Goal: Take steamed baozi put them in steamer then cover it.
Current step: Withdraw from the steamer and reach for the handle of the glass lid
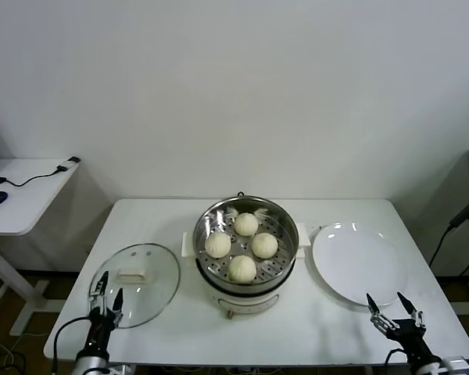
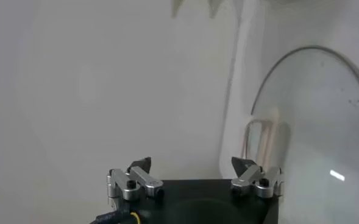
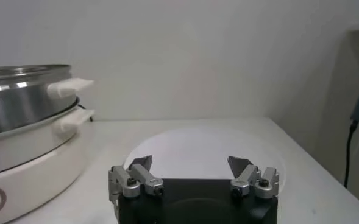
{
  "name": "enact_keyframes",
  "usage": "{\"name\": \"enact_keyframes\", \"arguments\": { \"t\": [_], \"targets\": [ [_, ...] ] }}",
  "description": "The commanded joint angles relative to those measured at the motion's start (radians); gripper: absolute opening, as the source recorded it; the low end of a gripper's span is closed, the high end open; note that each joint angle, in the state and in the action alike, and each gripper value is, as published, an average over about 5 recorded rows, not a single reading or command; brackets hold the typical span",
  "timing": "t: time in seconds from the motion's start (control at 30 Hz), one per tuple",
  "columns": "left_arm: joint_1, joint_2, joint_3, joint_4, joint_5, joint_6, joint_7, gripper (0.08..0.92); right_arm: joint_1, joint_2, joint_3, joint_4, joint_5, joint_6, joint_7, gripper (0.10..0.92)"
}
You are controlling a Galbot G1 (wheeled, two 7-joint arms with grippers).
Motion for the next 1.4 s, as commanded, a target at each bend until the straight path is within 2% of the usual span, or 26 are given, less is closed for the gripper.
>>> {"name": "enact_keyframes", "arguments": {
  "t": [0.03, 0.7, 1.07, 1.17, 1.3, 1.4],
  "targets": [
    [-0.115, 0.004, 0.031, 0.128, 0.186, 0.027, -0.024, 0.823, -0.029, 0.044, 0.012, 0.040, -0.022, -0.029, 0.011, 0.823],
    [-0.310, 0.004, 0.077, 0.331, 0.204, 0.047, -0.010, 0.823, -0.112, 0.088, 0.086, 0.146, -0.034, -0.034, 0.013, 0.823],
    [-0.315, 0.007, 0.077, 0.348, 0.197, 0.059, -0.011, 0.821, -0.125, 0.117, 0.089, 0.151, -0.051, -0.026, 0.007, 0.823],
    [-0.314, 0.008, 0.073, 0.362, 0.198, 0.064, -0.015, 0.797, -0.125, 0.126, 0.081, 0.151, -0.062, -0.023, 0.007, 0.823],
    [-0.319, 0.007, 0.069, 0.380, 0.197, 0.069, -0.024, 0.704, -0.125, 0.136, 0.068, 0.151, -0.073, -0.021, 0.006, 0.823],
    [-0.323, 0.008, 0.065, 0.388, 0.196, 0.070, -0.029, 0.666, -0.126, 0.143, 0.060, 0.151, -0.081, -0.019, 0.003, 0.823]
  ]
}}
